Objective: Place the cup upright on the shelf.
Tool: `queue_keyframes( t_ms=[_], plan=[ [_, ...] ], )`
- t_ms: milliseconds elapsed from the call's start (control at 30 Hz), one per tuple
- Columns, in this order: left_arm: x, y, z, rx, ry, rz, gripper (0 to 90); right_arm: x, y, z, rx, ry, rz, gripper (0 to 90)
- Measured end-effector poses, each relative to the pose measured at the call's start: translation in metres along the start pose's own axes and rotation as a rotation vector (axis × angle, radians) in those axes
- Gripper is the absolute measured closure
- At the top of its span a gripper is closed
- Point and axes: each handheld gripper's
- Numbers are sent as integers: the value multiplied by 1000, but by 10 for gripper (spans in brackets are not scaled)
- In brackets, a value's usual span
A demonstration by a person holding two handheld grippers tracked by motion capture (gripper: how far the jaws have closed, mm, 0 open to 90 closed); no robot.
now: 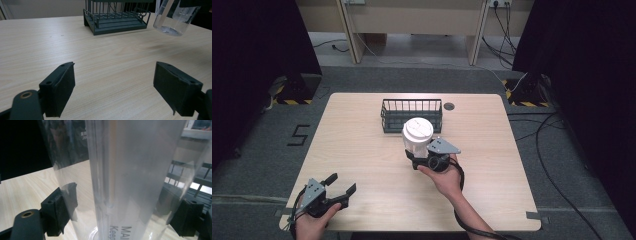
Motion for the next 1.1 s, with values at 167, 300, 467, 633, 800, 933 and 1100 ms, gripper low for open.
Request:
queue_keyframes(
  t_ms=[167,300,467,633,800,933,1100],
  plan=[
    [0,0,0,0,0,0,169,-6,-3,4,8,-3,-2,185],
    [0,0,0,0,-2,-1,169,-10,-5,6,13,-9,-4,185],
    [0,1,-1,0,-5,-4,169,-17,-9,11,20,-16,-1,185],
    [0,1,-1,1,-7,-5,169,-22,-12,15,26,-23,1,185],
    [0,2,-1,-1,-6,-6,169,-32,-14,20,32,-38,4,185],
    [0,2,-1,0,-5,-6,169,-45,-17,24,40,-55,-4,185],
    [0,2,-1,0,-7,-7,169,-54,-19,28,48,-67,1,185]
  ],
)
Point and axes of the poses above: each handheld gripper's, and its own axes: z roughly forward along the jaws, x roughly out of its underside, y roughly to its left, and after that the axes turned 10 degrees about z, right-handed
